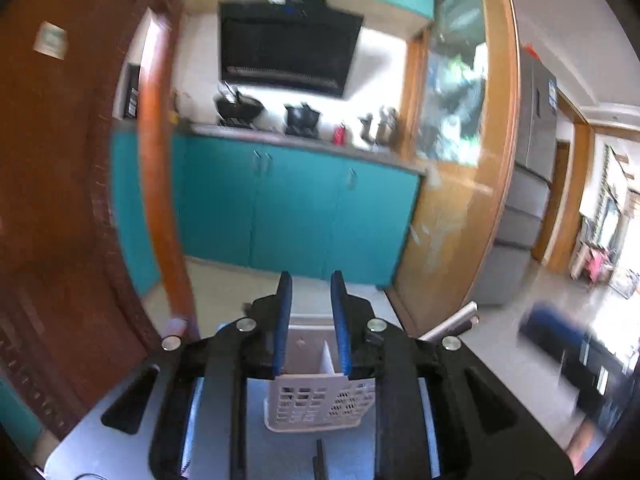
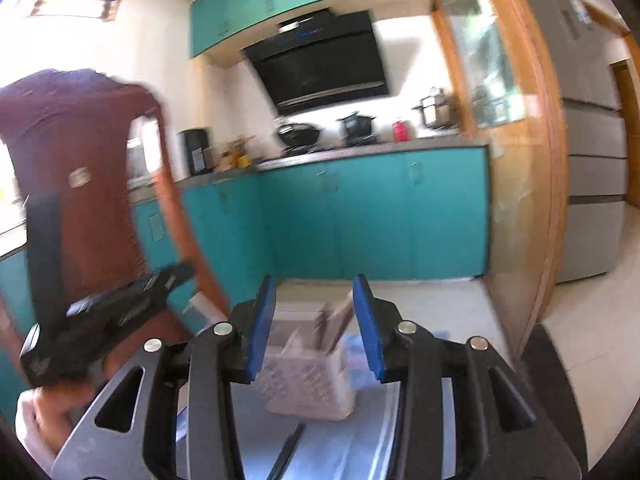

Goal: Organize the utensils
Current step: 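Bring both open tools back down to the black chopsticks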

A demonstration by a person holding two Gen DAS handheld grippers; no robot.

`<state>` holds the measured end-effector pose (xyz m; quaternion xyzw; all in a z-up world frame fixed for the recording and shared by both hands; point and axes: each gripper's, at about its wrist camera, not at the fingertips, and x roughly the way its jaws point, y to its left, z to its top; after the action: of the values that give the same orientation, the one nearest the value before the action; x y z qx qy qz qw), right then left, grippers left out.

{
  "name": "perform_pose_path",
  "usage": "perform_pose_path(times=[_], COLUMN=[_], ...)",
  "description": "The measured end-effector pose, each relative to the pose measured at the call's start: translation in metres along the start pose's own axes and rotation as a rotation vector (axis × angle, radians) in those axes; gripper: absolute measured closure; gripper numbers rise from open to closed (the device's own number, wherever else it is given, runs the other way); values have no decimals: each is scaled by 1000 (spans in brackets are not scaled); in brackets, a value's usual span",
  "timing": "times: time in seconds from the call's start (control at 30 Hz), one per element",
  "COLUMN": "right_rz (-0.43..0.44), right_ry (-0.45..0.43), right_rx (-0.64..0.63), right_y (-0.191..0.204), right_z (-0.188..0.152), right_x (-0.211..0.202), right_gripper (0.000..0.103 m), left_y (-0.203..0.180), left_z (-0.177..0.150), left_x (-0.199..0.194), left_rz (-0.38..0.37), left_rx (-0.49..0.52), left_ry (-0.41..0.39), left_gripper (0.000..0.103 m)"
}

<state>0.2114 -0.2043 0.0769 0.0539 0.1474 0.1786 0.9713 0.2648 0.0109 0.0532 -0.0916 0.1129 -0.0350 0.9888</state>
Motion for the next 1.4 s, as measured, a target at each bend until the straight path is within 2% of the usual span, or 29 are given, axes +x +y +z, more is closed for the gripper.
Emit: perform_pose_path(times=[0.07,0.13,0.17,0.23,0.27,0.33,0.4,0.5,0.57,0.8,0.9,0.93,1.07,1.23,1.4], right_rz=[77,104,97,38,-17,-72,-69,-70,-77,-183,-173,-166,-157,-188,-181], right_ry=[55,184,307,457,548,649,696,706,705,745,756,761,775,793,774], right_rx=[-39,-50,-43,-45,-41,-2,66,98,71,-67,-105,-112,-128,-91,37], right_y=[7,11,10,6,2,-8,-16,-15,-4,20,23,24,21,2,-27], right_z=[-18,-37,-55,-81,-98,-121,-130,-135,-140,-169,-170,-170,-173,-171,-158], right_x=[2,24,50,87,111,142,160,178,188,215,214,213,203,192,184], right_gripper=[63,63,63,63,63,63,63,63,63,66,87,89,91,91,90], left_y=[5,8,9,10,12,22,32,49,54,57,56,57,55,52,45], left_z=[-4,-14,-19,-35,-41,-63,-79,-100,-107,-111,-112,-113,-112,-114,-121], left_x=[-12,-16,-15,-6,-3,10,22,42,48,41,41,41,46,53,57], left_rz=[27,42,52,80,82,81,75,65,94,107,108,106,107,105,101], left_rx=[-20,-15,-3,34,39,28,12,-43,-39,-5,8,9,14,25,50], left_ry=[-48,-73,-70,-23,-1,83,173,338,380,379,382,387,403,417,438], left_gripper=[82,82,82,82,82,81,80,80,80,73,73,73,73,70,68])
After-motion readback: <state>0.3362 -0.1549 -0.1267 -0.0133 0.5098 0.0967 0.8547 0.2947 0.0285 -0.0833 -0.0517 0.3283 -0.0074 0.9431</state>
